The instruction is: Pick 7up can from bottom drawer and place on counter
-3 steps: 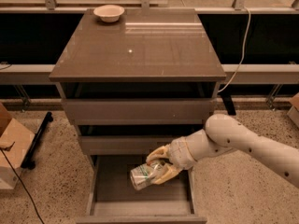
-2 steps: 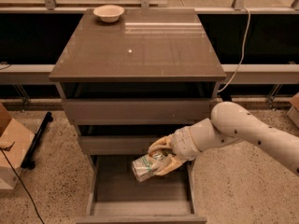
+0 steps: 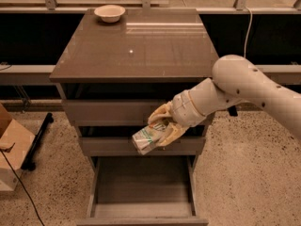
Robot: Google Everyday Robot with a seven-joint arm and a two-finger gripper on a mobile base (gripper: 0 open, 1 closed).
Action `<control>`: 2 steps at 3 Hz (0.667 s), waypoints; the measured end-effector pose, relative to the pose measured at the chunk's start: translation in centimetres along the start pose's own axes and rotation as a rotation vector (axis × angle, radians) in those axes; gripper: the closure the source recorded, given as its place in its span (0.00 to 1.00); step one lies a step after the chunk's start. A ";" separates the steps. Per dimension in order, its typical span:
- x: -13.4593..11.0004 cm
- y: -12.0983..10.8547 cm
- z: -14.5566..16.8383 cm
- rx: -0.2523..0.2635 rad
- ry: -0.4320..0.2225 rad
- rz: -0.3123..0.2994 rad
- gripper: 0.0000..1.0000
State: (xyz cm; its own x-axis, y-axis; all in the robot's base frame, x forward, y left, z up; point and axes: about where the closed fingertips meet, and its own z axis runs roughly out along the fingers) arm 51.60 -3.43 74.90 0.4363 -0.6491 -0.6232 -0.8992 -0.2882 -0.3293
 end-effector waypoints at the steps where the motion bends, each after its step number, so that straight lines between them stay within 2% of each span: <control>1: -2.3 -4.1 -3.3 0.016 0.052 -0.062 1.00; 2: -2.3 -4.1 -3.2 0.018 0.051 -0.060 1.00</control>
Offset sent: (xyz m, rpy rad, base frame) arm 0.0192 0.0013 0.0396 -0.0422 -0.0517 0.0136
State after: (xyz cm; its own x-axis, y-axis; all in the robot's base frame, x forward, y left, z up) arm 54.17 -3.02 79.89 0.4863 -0.6665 -0.5651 -0.8707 -0.3147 -0.3780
